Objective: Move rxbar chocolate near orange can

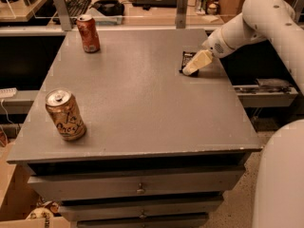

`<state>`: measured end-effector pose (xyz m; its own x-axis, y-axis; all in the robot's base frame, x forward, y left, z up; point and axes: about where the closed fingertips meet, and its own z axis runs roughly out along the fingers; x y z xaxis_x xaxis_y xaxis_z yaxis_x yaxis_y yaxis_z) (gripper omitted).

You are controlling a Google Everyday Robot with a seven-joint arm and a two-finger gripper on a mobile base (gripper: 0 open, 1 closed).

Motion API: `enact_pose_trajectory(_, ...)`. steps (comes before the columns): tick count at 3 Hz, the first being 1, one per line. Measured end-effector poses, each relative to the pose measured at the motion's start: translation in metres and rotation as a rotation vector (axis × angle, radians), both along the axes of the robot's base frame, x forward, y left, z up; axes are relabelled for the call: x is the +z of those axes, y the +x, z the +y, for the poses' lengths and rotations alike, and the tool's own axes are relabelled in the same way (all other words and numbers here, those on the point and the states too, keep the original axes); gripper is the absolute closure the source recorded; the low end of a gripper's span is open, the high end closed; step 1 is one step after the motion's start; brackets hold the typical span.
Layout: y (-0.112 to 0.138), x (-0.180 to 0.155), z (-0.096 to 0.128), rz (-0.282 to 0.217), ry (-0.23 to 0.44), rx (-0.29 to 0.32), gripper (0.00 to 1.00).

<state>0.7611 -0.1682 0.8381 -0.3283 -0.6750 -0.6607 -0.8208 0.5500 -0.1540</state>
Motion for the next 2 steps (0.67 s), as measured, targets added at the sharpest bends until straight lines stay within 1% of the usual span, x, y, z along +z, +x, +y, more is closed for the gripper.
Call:
enact_pose_trajectory(1, -0.0038, -0.0079, 0.0068, 0.025, 0.007, 0.013, 0.41)
enact_pose_trajectory(2, -0.0038, -0.0036, 0.0068, 0.025, 0.007, 0.013, 0.64)
